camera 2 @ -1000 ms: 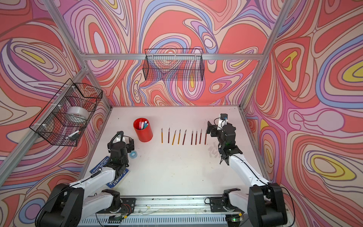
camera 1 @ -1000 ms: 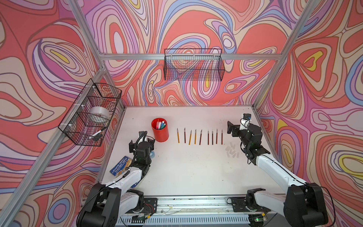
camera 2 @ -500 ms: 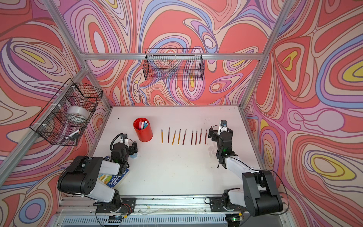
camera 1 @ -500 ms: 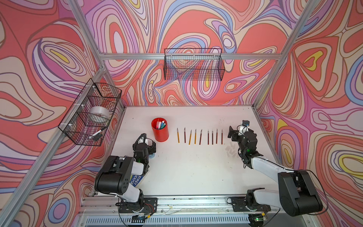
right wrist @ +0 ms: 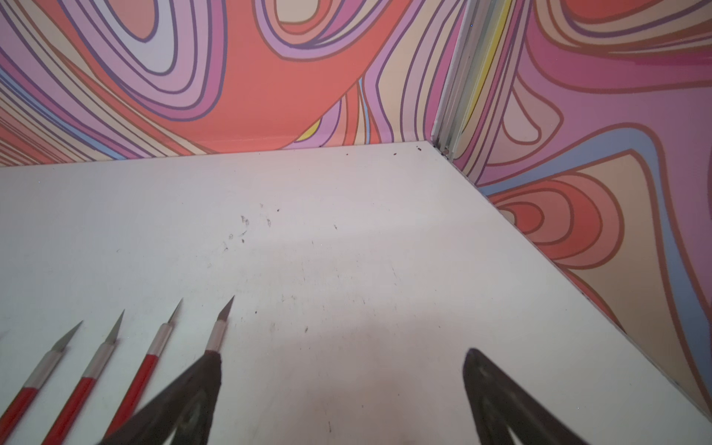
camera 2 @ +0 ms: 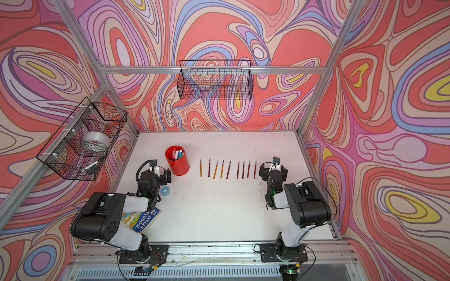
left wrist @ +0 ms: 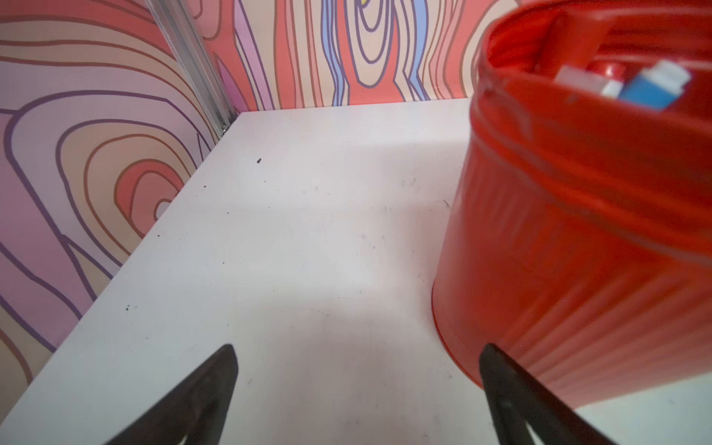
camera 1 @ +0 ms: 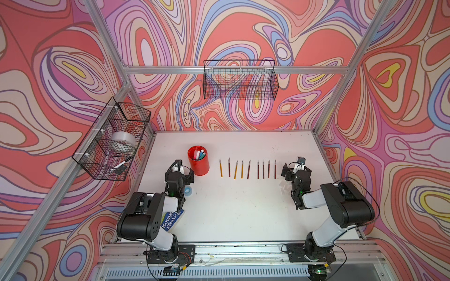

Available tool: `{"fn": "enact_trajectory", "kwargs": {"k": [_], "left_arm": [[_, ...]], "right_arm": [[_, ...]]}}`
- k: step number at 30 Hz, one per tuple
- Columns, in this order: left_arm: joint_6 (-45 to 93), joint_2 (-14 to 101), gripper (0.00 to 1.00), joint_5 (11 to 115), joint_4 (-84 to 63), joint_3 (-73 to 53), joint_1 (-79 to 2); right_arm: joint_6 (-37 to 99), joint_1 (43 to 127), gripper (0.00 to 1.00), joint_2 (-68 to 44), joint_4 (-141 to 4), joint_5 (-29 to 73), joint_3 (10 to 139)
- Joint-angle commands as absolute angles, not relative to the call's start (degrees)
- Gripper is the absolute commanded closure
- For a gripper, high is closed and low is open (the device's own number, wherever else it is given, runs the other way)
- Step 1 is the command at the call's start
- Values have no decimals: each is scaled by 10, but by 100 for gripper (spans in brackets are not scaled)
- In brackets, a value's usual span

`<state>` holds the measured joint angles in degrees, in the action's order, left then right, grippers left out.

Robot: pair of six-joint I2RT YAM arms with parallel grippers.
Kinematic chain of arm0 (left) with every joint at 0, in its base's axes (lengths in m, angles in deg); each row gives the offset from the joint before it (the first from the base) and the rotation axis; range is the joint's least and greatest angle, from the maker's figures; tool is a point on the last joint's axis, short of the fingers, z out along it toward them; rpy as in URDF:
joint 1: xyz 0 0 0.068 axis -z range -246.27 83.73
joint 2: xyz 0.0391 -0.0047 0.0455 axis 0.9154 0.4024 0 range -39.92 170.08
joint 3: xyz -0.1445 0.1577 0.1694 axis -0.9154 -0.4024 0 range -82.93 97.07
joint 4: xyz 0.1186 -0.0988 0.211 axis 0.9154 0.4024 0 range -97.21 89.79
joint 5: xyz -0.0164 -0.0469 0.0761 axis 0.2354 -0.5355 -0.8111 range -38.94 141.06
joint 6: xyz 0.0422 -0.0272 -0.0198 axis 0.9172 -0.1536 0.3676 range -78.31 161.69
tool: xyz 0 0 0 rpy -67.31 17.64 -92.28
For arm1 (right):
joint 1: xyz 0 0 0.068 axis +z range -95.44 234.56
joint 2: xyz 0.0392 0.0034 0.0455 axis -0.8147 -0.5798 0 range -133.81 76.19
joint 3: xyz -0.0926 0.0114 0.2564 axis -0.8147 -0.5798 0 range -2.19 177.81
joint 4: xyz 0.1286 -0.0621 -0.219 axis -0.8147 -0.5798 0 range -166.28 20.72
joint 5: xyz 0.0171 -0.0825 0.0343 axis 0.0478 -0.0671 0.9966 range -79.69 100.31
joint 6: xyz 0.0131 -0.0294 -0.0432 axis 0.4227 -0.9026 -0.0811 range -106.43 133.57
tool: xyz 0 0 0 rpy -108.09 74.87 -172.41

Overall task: Remove protective caps from carving knives
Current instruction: Reset both arms

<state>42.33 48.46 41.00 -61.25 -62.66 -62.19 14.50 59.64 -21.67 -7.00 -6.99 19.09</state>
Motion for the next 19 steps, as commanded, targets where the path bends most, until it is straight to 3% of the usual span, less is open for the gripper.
{"fn": "enact_trajectory", "kwargs": {"k": [1, 6, 19], "left_arm": [[415, 486, 0, 390, -598, -619, -625], [415, 488, 0, 390, -604, -621, -625], [415, 487, 0, 391, -601, -620, -626]], "right_arm": [[132, 582, 2, -223, -21, 2, 185], [119, 570, 2, -217, -112, 76, 226], [123, 567, 2, -220, -113, 75, 230]]}}
